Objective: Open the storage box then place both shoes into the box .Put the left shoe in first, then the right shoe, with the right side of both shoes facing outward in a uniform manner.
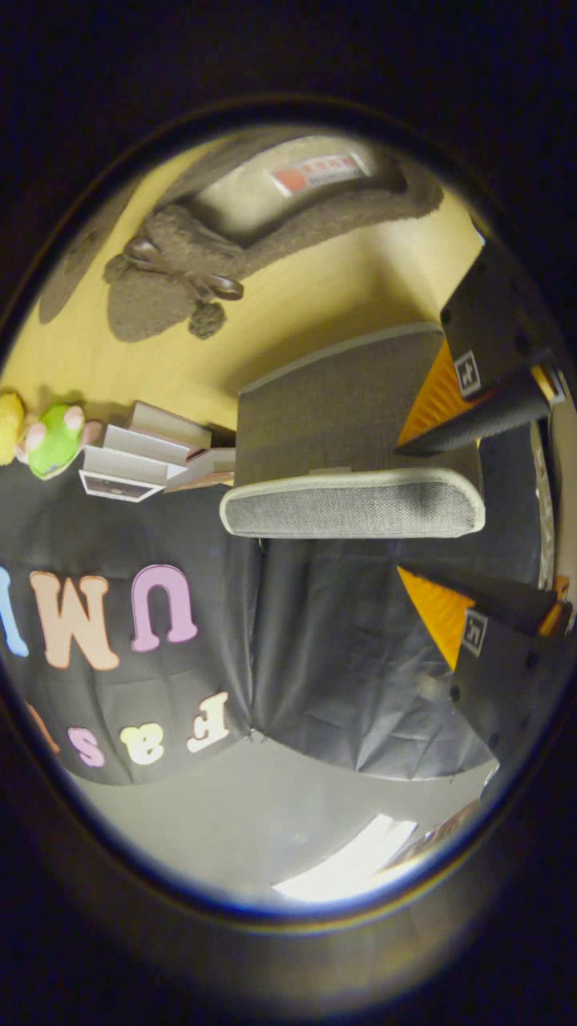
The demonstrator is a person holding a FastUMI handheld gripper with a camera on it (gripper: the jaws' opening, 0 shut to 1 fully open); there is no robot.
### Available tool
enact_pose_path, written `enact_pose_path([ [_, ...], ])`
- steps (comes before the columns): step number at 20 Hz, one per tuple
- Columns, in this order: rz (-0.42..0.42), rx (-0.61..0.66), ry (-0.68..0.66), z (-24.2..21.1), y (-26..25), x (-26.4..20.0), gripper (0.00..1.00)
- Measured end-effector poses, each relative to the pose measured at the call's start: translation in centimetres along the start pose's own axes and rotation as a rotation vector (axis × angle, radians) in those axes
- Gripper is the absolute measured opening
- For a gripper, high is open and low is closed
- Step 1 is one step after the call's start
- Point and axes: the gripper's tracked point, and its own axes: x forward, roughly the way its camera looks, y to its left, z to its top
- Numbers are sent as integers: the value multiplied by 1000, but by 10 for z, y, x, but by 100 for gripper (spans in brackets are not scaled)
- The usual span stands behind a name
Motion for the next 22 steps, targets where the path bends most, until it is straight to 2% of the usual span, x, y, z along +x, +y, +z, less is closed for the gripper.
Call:
enact_pose_path([
  [3, 48, 48, 38, -8, 8, 6, 55],
  [5, 44, 42, 53, -10, 7, 8, 38],
  [6, 50, 38, 20, -5, 5, -6, 30],
  [7, 44, 52, -20, 10, 5, 9, 21],
  [8, 48, 57, -5, 8, 7, 10, 13],
  [9, 55, 52, -10, 9, 8, 2, 10],
  [10, 56, 34, 7, 4, 11, 15, 8],
  [12, 56, 8, 34, 0, 16, 13, 3],
  [17, 90, -76, 81, -13, 68, 7, 3],
  [22, 136, -188, 106, -40, 132, 22, 3],
])
